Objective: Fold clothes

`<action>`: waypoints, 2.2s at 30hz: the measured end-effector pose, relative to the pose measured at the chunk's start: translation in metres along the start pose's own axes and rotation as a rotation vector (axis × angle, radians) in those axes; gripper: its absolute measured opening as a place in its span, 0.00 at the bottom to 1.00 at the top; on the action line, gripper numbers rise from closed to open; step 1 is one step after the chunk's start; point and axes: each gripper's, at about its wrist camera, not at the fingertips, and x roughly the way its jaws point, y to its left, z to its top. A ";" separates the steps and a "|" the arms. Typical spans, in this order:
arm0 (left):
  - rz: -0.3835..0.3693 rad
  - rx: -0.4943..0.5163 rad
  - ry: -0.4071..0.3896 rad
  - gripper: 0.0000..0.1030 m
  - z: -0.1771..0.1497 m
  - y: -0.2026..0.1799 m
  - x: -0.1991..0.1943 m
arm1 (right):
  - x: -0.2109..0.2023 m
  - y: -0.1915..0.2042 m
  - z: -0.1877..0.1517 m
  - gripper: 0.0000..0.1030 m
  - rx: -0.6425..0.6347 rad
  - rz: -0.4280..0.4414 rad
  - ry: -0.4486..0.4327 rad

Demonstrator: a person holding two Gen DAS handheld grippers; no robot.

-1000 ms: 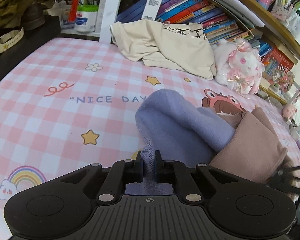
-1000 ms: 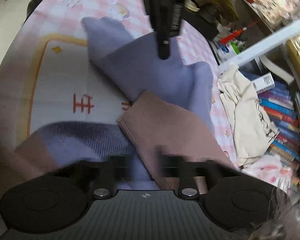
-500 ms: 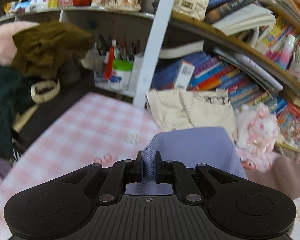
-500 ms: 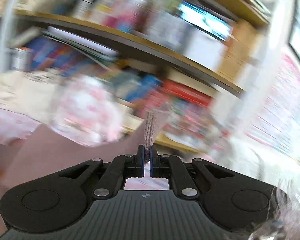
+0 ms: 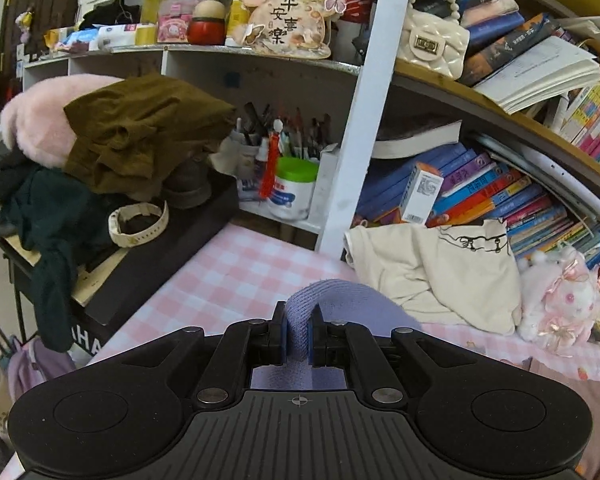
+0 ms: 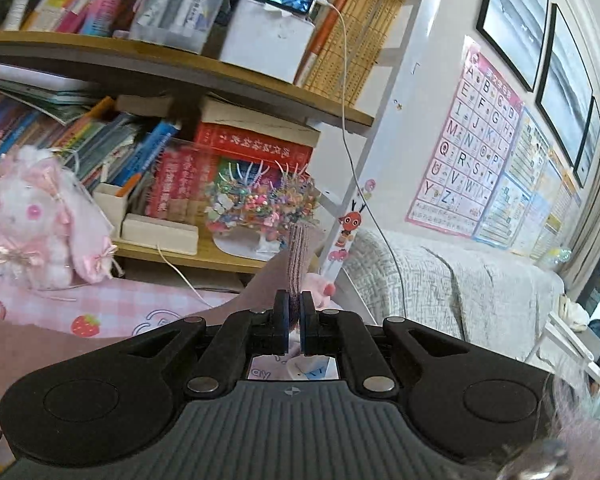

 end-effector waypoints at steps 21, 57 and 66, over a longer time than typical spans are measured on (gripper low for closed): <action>-0.069 0.068 0.096 0.08 -0.035 -0.030 0.008 | -0.045 0.082 -0.084 0.61 0.294 0.861 0.641; -0.346 0.092 0.490 0.45 -0.177 -0.081 -0.002 | -0.183 0.218 -0.053 0.75 -0.385 1.112 0.330; -0.276 -0.049 0.428 0.03 -0.172 -0.089 -0.015 | -0.169 0.213 -0.070 0.03 -0.513 1.093 0.328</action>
